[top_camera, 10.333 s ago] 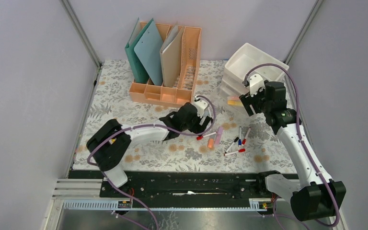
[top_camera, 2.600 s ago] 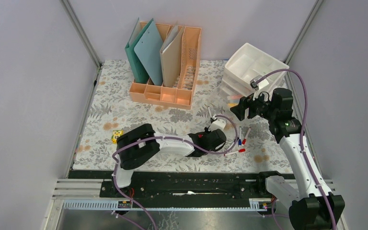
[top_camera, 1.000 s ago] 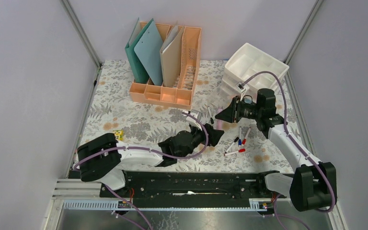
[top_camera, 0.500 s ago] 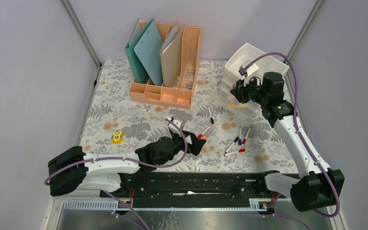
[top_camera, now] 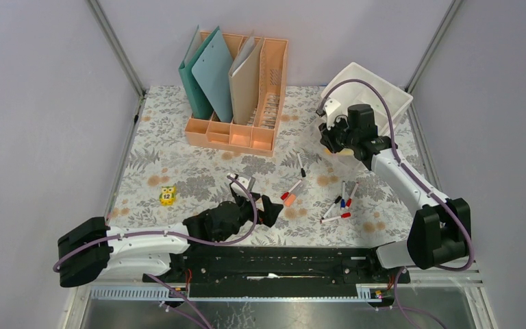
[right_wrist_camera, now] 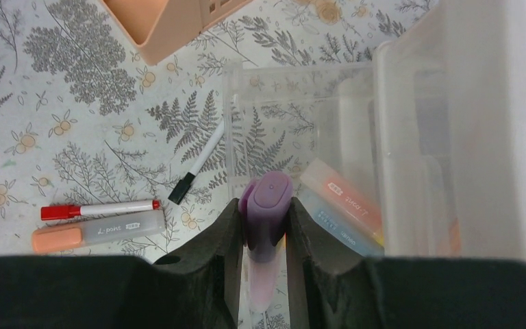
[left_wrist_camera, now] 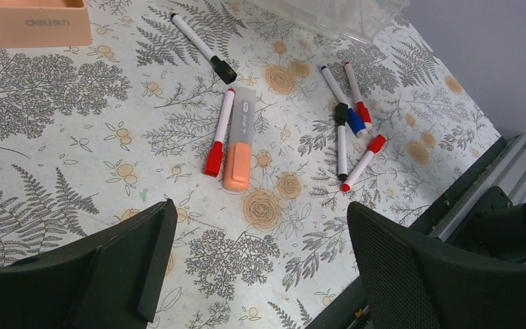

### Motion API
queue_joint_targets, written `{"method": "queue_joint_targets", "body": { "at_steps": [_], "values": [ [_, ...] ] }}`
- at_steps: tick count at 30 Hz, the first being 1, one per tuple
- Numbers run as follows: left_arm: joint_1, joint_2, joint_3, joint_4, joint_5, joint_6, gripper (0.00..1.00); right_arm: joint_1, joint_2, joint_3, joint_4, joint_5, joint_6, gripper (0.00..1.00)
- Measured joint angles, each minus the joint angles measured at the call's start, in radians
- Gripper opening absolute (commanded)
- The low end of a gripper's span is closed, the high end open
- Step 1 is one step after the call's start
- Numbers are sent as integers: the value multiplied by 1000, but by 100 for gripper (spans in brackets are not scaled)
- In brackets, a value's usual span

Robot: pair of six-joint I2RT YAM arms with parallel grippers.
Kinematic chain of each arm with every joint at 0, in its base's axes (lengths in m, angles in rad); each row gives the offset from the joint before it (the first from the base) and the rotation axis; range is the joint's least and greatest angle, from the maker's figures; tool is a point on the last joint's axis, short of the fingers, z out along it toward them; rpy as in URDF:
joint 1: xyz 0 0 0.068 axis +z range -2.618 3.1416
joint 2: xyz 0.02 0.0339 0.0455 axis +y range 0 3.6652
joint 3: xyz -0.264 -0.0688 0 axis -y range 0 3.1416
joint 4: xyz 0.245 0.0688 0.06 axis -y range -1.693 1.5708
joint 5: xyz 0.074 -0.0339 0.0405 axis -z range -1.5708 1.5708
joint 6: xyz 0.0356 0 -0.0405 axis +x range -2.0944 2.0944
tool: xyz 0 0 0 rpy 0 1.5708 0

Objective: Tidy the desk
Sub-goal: Place the stationery in the drawer.

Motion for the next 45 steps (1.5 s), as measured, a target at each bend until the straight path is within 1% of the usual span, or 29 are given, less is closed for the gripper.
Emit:
{"method": "queue_joint_targets", "body": {
  "at_steps": [11, 23, 45],
  "values": [
    [0, -16, -2, -2, -3, 1, 99, 2, 8, -6, -7, 14, -8, 0],
    [0, -20, -2, -4, -2, 5, 99, 3, -33, 51, -21, 14, -8, 0],
    [0, -20, -2, -4, 7, 5, 99, 5, -2, 29, -24, 14, -7, 0]
  ]
}}
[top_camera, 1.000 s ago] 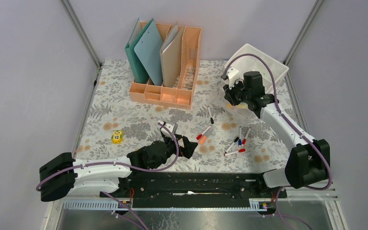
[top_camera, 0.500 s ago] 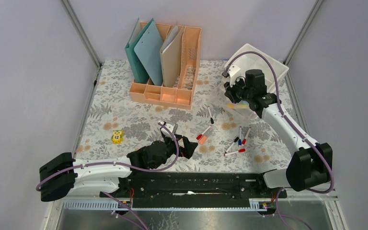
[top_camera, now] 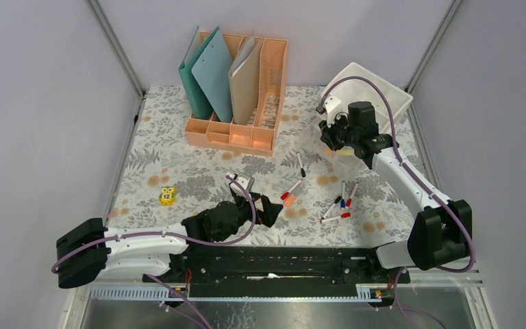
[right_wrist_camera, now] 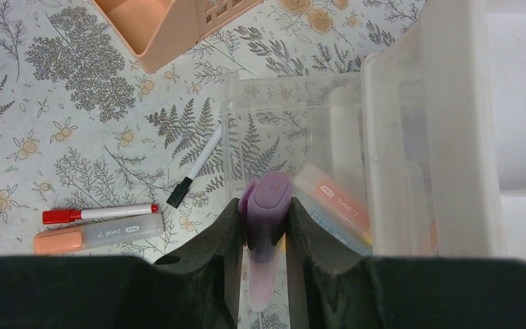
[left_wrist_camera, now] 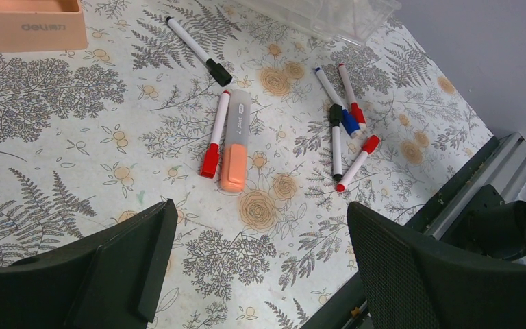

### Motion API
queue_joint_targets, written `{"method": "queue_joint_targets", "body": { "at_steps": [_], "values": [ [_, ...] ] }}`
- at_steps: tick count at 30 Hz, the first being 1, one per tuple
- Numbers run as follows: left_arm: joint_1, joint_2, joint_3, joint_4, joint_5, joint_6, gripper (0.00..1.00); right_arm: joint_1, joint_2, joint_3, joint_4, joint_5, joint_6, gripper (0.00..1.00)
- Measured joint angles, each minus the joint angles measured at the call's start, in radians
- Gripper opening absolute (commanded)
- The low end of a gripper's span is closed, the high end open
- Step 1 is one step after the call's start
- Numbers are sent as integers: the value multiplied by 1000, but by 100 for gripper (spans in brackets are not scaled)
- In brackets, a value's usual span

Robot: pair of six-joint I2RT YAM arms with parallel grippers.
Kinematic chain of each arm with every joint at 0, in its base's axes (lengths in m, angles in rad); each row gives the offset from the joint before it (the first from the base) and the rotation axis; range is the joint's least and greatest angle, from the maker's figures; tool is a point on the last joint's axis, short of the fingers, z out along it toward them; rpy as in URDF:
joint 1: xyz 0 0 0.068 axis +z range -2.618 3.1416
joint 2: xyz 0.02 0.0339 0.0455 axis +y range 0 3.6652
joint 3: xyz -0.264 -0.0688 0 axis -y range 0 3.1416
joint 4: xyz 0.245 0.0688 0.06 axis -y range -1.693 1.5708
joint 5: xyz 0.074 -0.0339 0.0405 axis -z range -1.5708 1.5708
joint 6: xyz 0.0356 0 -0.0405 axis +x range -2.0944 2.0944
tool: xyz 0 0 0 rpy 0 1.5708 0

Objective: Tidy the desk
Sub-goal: Place the stationery in the drawer.

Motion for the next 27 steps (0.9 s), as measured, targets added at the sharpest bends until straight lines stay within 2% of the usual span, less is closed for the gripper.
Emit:
{"method": "queue_joint_targets", "body": {
  "at_steps": [20, 27],
  "values": [
    [1, 0, 0, 5, 15, -2, 99, 0, -11, 8, 0, 0, 0, 0],
    [1, 0, 0, 6, 15, -2, 99, -34, -42, -3, 2, 0, 0, 0]
  ]
}}
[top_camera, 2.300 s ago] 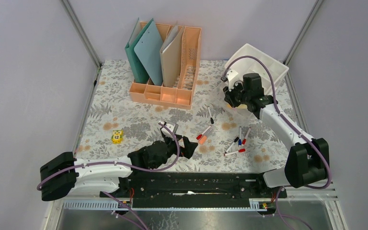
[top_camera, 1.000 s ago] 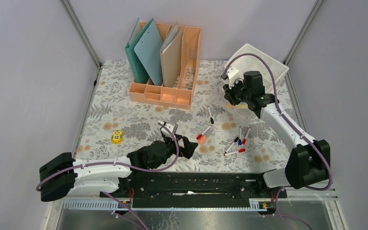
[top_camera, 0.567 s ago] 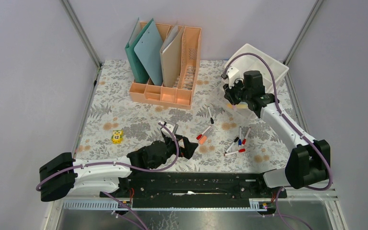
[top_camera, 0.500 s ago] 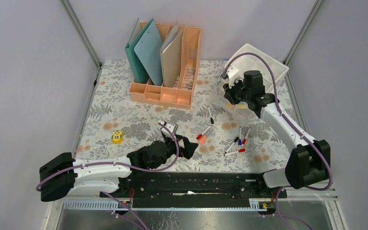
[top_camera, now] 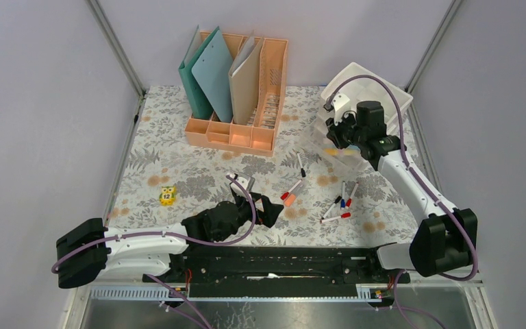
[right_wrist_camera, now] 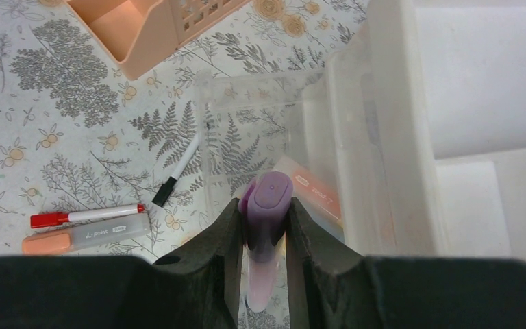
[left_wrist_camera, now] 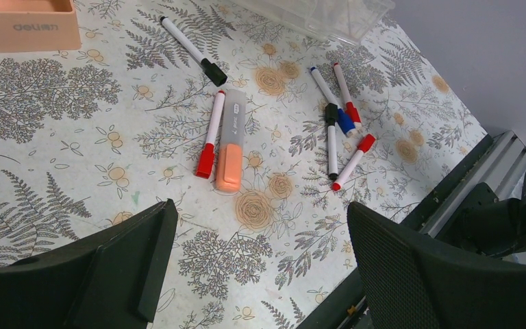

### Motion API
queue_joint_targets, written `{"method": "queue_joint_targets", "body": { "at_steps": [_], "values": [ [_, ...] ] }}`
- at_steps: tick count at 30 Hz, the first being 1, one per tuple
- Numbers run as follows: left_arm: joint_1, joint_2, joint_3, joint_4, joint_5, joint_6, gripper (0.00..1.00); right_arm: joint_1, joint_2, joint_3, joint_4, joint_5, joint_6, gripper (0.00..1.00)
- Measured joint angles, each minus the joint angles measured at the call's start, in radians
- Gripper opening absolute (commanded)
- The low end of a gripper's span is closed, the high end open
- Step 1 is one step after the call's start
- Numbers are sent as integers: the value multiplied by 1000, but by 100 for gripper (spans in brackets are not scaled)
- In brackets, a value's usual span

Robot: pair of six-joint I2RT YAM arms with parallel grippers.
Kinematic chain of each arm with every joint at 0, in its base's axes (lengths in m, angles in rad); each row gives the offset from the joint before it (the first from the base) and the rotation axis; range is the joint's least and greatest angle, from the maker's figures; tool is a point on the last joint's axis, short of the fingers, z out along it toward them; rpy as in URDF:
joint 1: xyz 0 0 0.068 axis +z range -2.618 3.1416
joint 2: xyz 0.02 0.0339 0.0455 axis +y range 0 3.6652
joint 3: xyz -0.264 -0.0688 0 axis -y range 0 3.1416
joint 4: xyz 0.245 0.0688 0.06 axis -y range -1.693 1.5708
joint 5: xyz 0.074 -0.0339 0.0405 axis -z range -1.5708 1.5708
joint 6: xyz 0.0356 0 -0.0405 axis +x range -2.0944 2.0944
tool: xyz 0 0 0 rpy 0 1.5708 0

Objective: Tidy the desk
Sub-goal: Place the stationery in the drawer.

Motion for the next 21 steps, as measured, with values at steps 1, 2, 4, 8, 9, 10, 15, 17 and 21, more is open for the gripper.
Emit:
{"method": "queue_joint_targets", "body": {
  "at_steps": [1, 2, 4, 8, 9, 10, 15, 17, 21],
  "values": [
    [0, 0, 0, 0, 0, 0, 99, -7, -4, -5, 0, 0, 0, 0],
    [0, 0, 0, 0, 0, 0, 99, -14, -8, -10, 0, 0, 0, 0],
    [0, 3, 0, 4, 1, 0, 99, -22, -10, -18, 0, 0, 0, 0],
    [2, 10, 0, 17, 4, -3, 99, -26, -10, -32, -2, 0, 0, 0],
    [2, 12, 0, 18, 6, -3, 99, -27, -10, -35, -1, 0, 0, 0],
    [3, 14, 0, 19, 6, -4, 99, -28, -10, -37, -2, 0, 0, 0],
    [4, 17, 0, 23, 10, -4, 99, -29, -10, -41, -2, 0, 0, 0],
    [5, 19, 0, 23, 11, -4, 99, -29, -10, -43, -2, 0, 0, 0],
    [6, 32, 0, 24, 15, -6, 99, -29, -10, -44, -2, 1, 0, 0]
  ]
}}
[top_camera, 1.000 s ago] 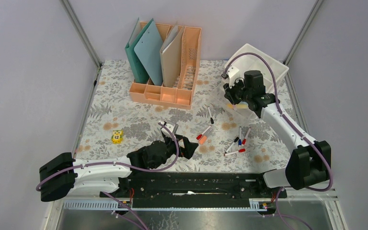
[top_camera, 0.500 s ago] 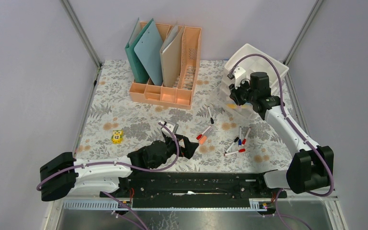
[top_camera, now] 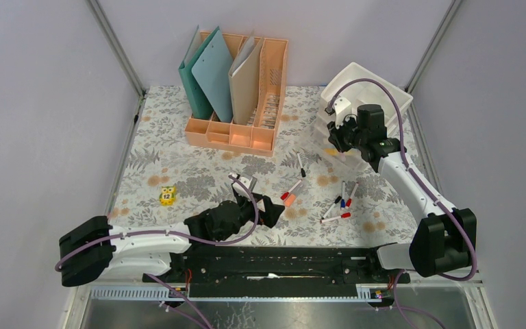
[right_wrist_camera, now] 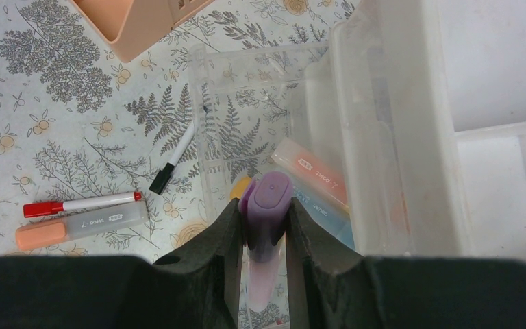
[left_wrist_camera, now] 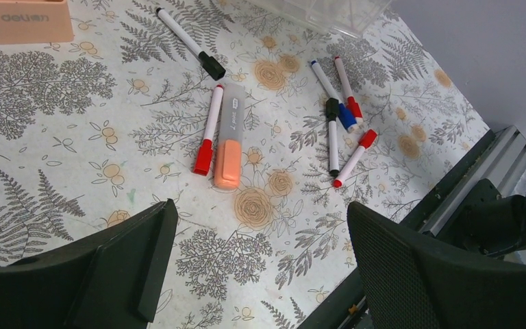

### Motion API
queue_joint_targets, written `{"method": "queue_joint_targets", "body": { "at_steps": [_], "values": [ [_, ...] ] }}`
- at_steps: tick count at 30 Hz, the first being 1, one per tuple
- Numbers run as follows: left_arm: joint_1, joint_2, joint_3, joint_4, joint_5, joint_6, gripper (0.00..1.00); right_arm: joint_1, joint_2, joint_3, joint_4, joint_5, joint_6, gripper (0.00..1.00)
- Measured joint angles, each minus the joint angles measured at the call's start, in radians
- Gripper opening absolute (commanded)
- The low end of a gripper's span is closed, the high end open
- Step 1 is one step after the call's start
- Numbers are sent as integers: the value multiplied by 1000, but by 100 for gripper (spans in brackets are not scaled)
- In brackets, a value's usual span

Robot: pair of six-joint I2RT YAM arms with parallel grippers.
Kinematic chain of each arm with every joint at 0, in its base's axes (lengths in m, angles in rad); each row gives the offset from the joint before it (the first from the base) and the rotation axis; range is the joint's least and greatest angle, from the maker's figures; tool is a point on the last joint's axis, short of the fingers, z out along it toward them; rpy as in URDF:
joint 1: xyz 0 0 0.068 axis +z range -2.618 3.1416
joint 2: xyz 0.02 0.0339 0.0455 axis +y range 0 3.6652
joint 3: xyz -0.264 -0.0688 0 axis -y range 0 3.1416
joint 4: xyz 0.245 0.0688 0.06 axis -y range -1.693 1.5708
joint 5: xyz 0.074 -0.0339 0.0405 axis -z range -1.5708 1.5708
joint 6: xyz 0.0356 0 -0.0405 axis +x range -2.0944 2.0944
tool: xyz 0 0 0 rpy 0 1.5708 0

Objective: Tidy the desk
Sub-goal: Place the stationery in the drawer.

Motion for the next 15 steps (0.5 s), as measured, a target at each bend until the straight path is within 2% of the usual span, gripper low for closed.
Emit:
{"method": "queue_joint_targets", "body": {
  "at_steps": [5, 6, 7, 8, 9, 15],
  "values": [
    [0, 18, 0, 5, 7, -1, 99, 0, 0, -3, -2, 0, 0, 0],
    [0, 19, 0, 6, 8, -1, 99, 0, 0, -4, -2, 9, 0, 50],
    [1, 19, 0, 6, 9, -1, 99, 0, 0, -6, -3, 21, 0, 50],
    [2, 19, 0, 6, 10, -1, 99, 0, 0, -6, -7, 35, 14, 93],
    [2, 19, 0, 8, 10, -1, 99, -2, 0, -6, -10, 43, 24, 99],
    [2, 24, 0, 14, 10, -5, 99, -4, 0, -7, -26, 71, 123, 100]
  ]
}}
